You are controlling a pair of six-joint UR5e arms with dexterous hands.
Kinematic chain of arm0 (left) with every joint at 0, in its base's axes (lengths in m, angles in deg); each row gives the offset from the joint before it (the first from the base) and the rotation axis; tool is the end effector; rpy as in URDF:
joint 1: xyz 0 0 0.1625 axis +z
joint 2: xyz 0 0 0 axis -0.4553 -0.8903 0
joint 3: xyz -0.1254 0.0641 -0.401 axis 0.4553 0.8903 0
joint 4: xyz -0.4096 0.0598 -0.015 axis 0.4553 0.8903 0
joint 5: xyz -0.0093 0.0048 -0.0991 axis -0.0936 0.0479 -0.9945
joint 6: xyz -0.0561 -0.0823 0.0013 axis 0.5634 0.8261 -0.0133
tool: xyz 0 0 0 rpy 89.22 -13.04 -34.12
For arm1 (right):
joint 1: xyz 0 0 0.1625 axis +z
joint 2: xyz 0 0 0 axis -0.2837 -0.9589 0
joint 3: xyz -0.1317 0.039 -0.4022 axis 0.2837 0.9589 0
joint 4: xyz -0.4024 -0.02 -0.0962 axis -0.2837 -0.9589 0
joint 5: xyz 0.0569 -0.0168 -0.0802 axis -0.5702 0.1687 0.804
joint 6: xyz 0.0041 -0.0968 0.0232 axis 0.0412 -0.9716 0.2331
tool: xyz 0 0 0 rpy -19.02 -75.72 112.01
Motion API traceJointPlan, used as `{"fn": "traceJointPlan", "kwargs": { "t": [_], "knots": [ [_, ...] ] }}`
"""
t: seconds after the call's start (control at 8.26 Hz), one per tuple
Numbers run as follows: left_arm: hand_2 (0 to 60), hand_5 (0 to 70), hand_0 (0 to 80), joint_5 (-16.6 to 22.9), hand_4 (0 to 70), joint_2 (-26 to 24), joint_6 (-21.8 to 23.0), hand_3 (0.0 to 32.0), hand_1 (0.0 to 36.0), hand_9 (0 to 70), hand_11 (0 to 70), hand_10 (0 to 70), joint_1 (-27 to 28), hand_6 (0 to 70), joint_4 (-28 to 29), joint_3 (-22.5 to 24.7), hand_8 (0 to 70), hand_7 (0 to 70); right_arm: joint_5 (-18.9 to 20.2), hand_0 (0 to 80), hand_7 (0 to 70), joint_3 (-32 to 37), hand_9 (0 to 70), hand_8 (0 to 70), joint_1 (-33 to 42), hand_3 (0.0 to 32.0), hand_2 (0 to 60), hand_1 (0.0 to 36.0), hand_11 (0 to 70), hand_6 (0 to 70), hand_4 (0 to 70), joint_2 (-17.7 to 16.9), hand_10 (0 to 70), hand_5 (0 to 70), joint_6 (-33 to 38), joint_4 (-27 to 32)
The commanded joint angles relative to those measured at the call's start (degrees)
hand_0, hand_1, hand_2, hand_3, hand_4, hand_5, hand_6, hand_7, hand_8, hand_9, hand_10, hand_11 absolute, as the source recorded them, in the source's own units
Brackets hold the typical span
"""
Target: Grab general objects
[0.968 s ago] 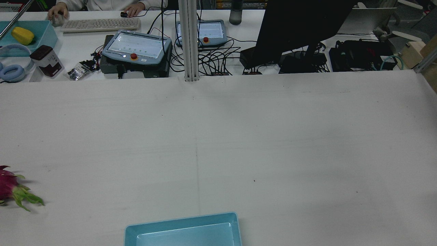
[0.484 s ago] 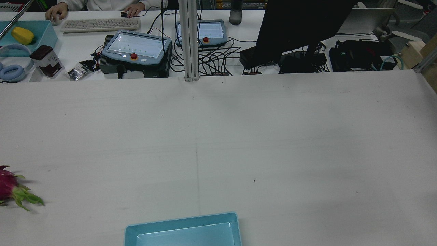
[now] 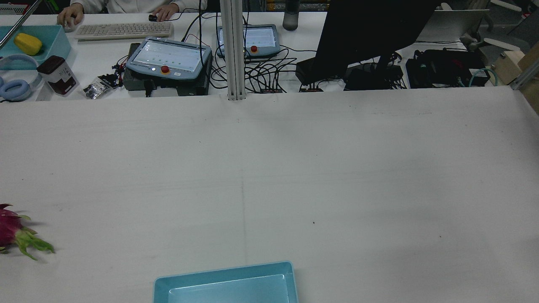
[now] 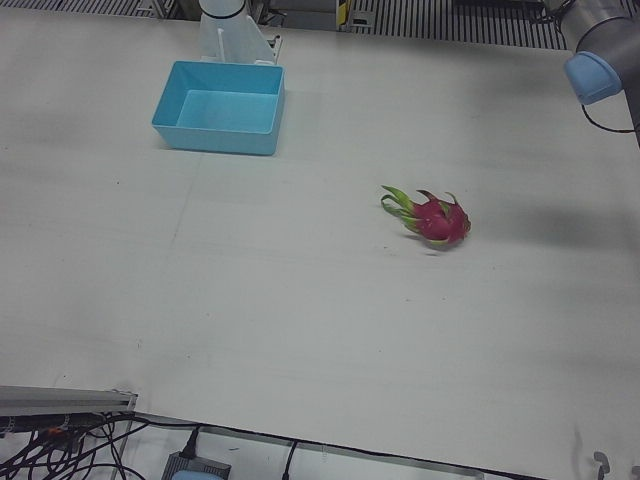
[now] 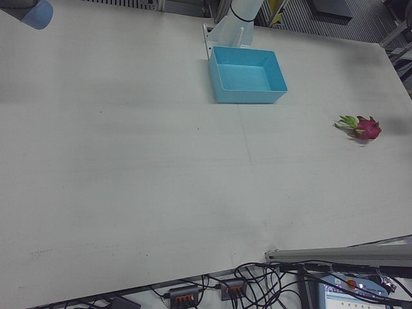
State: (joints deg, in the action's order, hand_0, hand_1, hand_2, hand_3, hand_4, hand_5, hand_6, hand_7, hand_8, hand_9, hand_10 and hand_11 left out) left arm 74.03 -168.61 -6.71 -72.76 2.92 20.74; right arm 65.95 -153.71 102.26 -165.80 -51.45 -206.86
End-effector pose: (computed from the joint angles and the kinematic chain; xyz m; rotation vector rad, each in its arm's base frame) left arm -0.2441 -0.5390 0.5982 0.8978 2.3457 -1.8209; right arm 0.1013 -0.4614 0.6756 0.2271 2.1122 -2.2149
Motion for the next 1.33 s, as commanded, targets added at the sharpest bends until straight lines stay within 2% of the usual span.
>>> {"fn": "traceJointPlan", "kwargs": {
  "t": [0.0, 0.12, 0.24, 0.73, 0.85, 0.97, 1.09, 1.21],
  "knots": [
    [6.5, 0.0, 50.3, -0.1, 0.0, 0.0, 0.0, 32.0, 17.9, 0.0, 0.0, 0.0, 0.0, 0.0, 2.5, -0.1, 0.0, 0.0, 0.0, 0.0, 0.0, 0.0, 0.0, 0.0, 0.0, 0.0, 0.0, 0.0, 0.0, 0.0, 0.0, 0.0, 0.0, 0.0, 0.0, 0.0],
    [2.2, 0.0, 48.0, -0.2, 0.0, 0.0, 0.0, 32.0, 14.9, 0.0, 0.0, 0.0, -0.1, 0.0, 2.7, -0.1, 0.0, 0.0, 0.0, 0.0, 0.0, 0.0, 0.0, 0.0, 0.0, 0.0, 0.0, 0.0, 0.0, 0.0, 0.0, 0.0, 0.0, 0.0, 0.0, 0.0],
    [0.6, 0.0, 47.3, -0.2, 0.0, 0.0, -0.1, 32.0, 13.4, 0.0, 0.0, 0.0, 0.0, 0.0, 3.0, -0.3, 0.0, 0.0, 0.0, 0.0, 0.0, 0.0, 0.0, 0.0, 0.0, 0.0, 0.0, 0.0, 0.0, 0.0, 0.0, 0.0, 0.0, 0.0, 0.0, 0.0],
    [2.4, 0.0, 47.5, -0.1, 0.0, -0.4, -0.5, 32.0, 14.0, 0.0, 0.0, 0.0, 0.1, 0.0, 4.1, 0.7, 0.0, 0.0, 0.0, 0.0, 0.0, 0.0, 0.0, 0.0, 0.0, 0.0, 0.0, 0.0, 0.0, 0.0, 0.0, 0.0, 0.0, 0.0, 0.0, 0.0],
    [3.1, 0.0, 47.6, 0.5, 0.0, -0.3, -0.5, 32.0, 14.2, 0.0, 0.0, 0.0, -0.3, 0.0, 3.5, 3.7, 0.0, 0.0, 0.0, 0.0, 0.0, 0.0, 0.0, 0.0, 0.0, 0.0, 0.0, 0.0, 0.0, 0.0, 0.0, 0.0, 0.0, 0.0, 0.0, 0.0],
    [6.0, 0.0, 48.5, 4.8, 0.0, 0.0, -0.6, 32.0, 16.0, 0.0, 0.0, 0.0, -2.0, 0.0, -3.0, 12.6, 0.0, 0.0, 0.0, 0.0, 0.0, 0.0, 0.0, 0.0, 0.0, 0.0, 0.0, 0.0, 0.0, 0.0, 0.0, 0.0, 0.0, 0.0, 0.0, 0.0],
    [7.8, 0.0, 50.3, 5.9, 0.0, 0.0, -1.3, 32.0, 18.4, 0.0, 0.0, 0.0, -2.8, 0.0, -8.5, 19.1, 0.0, 0.0, 0.0, 0.0, 0.0, 0.0, 0.0, 0.0, 0.0, 0.0, 0.0, 0.0, 0.0, 0.0, 0.0, 0.0, 0.0, 0.0, 0.0, 0.0],
    [11.8, 0.0, 56.4, 6.0, 1.2, 0.0, -1.9, 29.0, 24.5, 0.0, 0.8, 0.0, -3.1, 0.0, -9.4, 20.3, 0.0, 1.0, 0.0, 0.0, 0.0, 0.0, 0.0, 0.0, 0.0, 0.0, 0.0, 0.0, 0.0, 0.0, 0.0, 0.0, 0.0, 0.0, 0.0, 0.0]
  ]
}}
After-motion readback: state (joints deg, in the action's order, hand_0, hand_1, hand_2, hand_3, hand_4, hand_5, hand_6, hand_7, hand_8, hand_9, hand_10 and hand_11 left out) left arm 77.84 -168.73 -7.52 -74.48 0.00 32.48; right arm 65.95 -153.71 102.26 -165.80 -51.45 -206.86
